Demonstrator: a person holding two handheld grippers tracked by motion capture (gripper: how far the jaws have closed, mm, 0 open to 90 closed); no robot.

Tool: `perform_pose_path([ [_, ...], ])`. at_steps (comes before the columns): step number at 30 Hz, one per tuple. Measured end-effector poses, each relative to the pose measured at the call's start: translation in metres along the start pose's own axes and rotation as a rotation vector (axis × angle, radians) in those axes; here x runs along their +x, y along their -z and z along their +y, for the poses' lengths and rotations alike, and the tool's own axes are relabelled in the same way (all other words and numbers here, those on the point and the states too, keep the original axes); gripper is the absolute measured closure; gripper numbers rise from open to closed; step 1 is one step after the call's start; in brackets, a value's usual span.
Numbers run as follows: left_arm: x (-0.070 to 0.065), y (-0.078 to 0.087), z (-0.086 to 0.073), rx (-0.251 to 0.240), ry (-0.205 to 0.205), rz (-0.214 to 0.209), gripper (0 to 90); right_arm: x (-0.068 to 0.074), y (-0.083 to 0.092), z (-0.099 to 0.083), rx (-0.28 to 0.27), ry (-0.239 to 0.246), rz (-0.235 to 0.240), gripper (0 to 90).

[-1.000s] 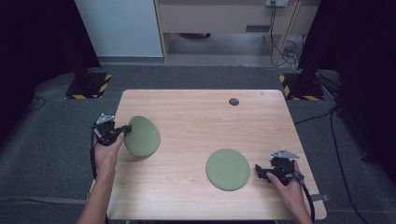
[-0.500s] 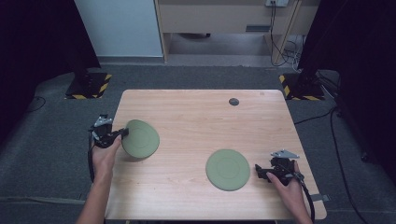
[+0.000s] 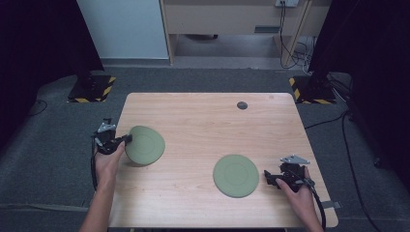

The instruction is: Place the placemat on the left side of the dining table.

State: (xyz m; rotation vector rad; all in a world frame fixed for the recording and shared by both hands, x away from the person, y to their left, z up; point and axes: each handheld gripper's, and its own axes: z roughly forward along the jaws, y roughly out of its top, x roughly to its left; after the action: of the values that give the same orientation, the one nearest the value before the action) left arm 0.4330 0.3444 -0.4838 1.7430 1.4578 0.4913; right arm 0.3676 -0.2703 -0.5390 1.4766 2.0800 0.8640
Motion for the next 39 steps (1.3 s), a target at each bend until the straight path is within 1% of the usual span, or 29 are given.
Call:
perform_pose_path([
  [5,0.001,0.0,0.0,0.002,-0.006,0.001,85.1,0.0,0.0,0.0,0.0,0.0,0.0,1.6],
  [8,0.002,-0.001,0.0,0.01,-0.014,0.011,85.0,0.0,0.0,0.0,0.0,0.0,0.0,1.6],
  [17,0.008,-0.003,-0.002,0.026,-0.009,0.031,84.9,0.0,0.0,0.0,0.0,0.0,0.0,1.6],
  [18,0.009,-0.004,-0.001,0.029,-0.016,0.038,84.8,0.0,0.0,0.0,0.0,0.0,0.0,1.6],
  [21,0.01,-0.004,0.0,0.036,-0.02,0.04,84.7,0.0,0.0,0.0,0.0,0.0,0.0,1.6],
  [23,0.01,-0.006,0.003,0.043,-0.034,0.043,84.7,0.0,0.0,0.0,0.0,0.0,0.0,1.6],
  [27,0.011,-0.008,0.004,0.048,-0.039,0.042,84.4,0.0,0.0,0.0,0.0,0.0,0.0,1.6],
  [31,0.013,-0.009,0.003,0.056,-0.032,0.048,83.9,0.0,0.0,0.0,0.0,0.0,0.0,1.6],
  [34,0.013,-0.01,0.004,0.06,-0.04,0.055,83.6,0.0,0.0,0.0,0.0,0.001,0.002,1.6],
  [39,0.015,-0.013,0.002,0.065,-0.035,0.06,82.2,0.0,0.0,0.0,0.0,0.001,0.002,1.6],
])
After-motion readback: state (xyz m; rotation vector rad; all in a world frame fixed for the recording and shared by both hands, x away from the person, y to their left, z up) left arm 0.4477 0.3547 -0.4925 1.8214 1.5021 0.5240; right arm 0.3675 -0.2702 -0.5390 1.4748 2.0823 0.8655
